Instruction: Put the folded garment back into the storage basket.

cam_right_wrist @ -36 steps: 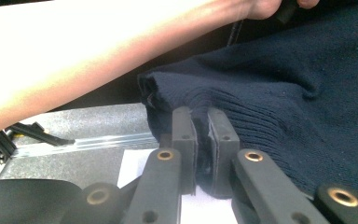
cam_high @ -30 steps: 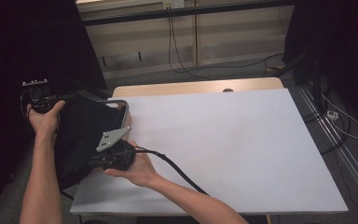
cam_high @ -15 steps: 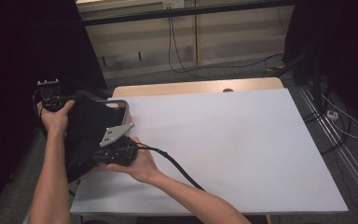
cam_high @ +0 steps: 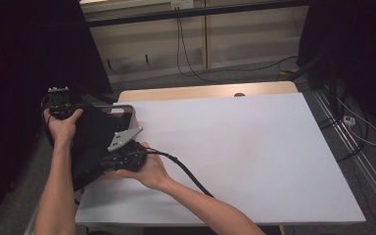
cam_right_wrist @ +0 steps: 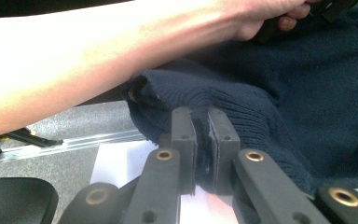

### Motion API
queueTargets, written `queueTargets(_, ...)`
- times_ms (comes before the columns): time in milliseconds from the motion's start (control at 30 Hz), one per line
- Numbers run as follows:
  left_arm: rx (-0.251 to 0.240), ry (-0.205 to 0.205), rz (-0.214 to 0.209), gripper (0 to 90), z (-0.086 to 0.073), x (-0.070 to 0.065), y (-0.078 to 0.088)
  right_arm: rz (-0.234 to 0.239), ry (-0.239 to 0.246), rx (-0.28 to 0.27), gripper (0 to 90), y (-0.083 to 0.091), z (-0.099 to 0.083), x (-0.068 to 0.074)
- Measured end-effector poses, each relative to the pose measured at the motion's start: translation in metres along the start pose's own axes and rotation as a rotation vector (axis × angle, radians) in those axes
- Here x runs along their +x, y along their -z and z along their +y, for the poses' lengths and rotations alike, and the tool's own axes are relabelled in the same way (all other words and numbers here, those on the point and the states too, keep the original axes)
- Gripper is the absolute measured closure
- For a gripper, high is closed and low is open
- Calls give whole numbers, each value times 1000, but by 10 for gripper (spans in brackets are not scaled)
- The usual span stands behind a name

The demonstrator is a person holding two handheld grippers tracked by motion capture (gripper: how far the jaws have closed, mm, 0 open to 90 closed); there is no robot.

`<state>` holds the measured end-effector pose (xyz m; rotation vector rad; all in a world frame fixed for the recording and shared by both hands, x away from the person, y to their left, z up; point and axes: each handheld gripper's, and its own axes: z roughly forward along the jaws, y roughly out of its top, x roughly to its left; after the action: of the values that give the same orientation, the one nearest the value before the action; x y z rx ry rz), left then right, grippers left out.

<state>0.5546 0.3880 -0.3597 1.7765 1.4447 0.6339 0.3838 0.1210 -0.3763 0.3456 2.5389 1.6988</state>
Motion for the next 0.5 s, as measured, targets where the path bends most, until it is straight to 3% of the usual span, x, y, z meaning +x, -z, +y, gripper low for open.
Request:
queueTargets(167, 70, -70, 24, 714, -2, -15, -9, -3, 0, 18, 833, 2, -3, 0)
queueTargets(233, 76, -59, 16, 707, -3, -18, -13, -6, 0, 19, 833, 4, -5, 0)
queueTargets(367, 60, -40, 52, 702, -3, -18, -16, -7, -10, 20, 832, 7, -11, -2)
queueTargets(500, 58, 10, 38, 697, -4, -12, -18, -7, -20, 15, 830, 7, -13, -5)
